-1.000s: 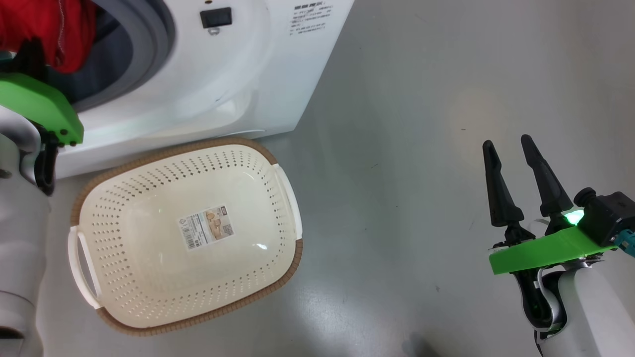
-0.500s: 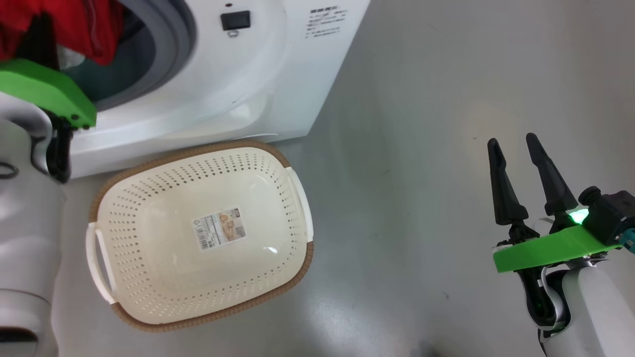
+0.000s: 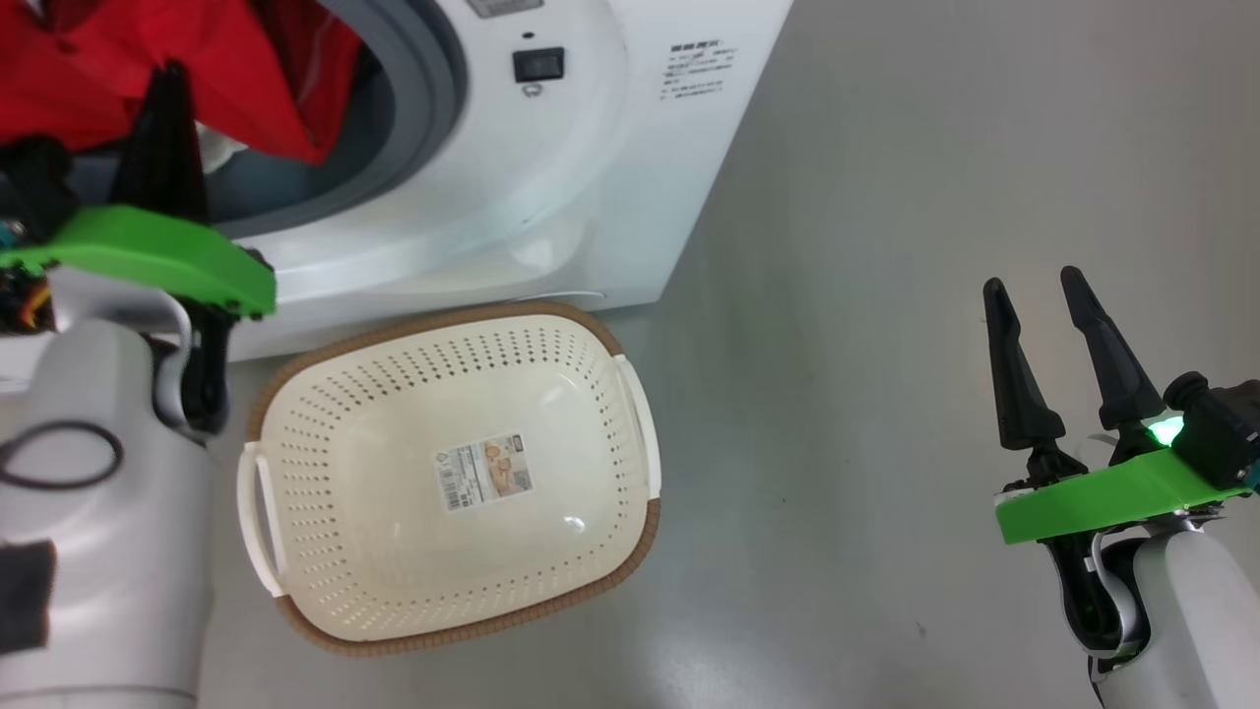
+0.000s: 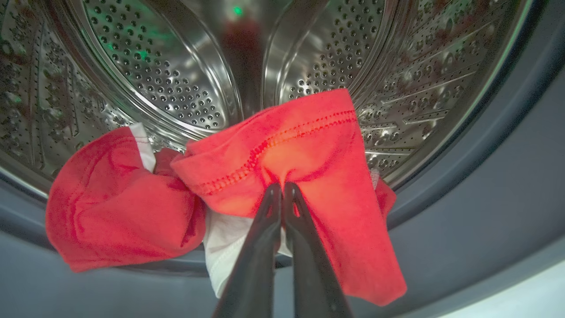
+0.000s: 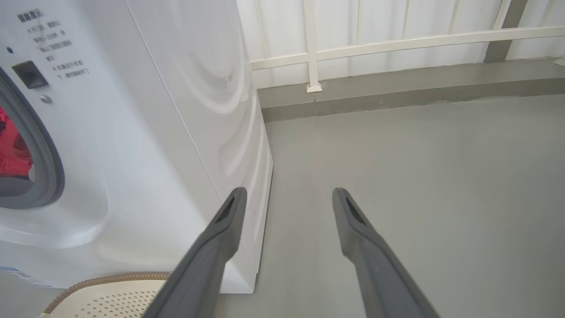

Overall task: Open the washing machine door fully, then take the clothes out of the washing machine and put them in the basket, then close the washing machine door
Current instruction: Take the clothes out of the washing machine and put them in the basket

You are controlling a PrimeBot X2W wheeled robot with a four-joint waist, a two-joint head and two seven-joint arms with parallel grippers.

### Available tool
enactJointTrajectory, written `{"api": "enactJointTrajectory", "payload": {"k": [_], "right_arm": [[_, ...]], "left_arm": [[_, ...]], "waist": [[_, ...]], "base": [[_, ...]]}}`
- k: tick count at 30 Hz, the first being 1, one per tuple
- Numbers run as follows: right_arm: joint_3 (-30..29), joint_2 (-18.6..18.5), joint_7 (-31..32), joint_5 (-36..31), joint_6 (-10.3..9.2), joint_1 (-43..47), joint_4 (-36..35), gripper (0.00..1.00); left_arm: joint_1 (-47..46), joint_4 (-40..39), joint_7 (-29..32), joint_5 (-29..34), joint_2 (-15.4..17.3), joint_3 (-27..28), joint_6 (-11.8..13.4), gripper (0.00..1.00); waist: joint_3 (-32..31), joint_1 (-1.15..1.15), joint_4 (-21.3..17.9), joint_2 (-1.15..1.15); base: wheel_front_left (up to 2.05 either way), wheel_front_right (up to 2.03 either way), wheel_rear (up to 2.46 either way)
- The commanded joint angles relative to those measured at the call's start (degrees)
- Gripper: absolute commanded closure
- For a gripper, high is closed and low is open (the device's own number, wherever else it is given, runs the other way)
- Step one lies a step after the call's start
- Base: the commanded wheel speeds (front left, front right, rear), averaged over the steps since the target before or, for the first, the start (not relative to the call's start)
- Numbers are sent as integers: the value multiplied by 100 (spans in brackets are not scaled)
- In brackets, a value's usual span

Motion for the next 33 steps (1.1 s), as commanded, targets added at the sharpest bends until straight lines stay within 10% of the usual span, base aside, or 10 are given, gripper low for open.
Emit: {"api": "enactJointTrajectory", "payload": {"k": [1,33], "right_arm": [[80,-80,-37,-56,36,150,-119,0],[51,-164,-37,-40,36,371,-140,0]], "left_arm": [[226,-308,-69,92,156,173,-27,100],[2926,-5484,-70,185,-526,783,-38,100]], "waist": [[-112,0,102,0],[-365,0,304,0]], "base": [[0,0,0],[0,0,0]]}}
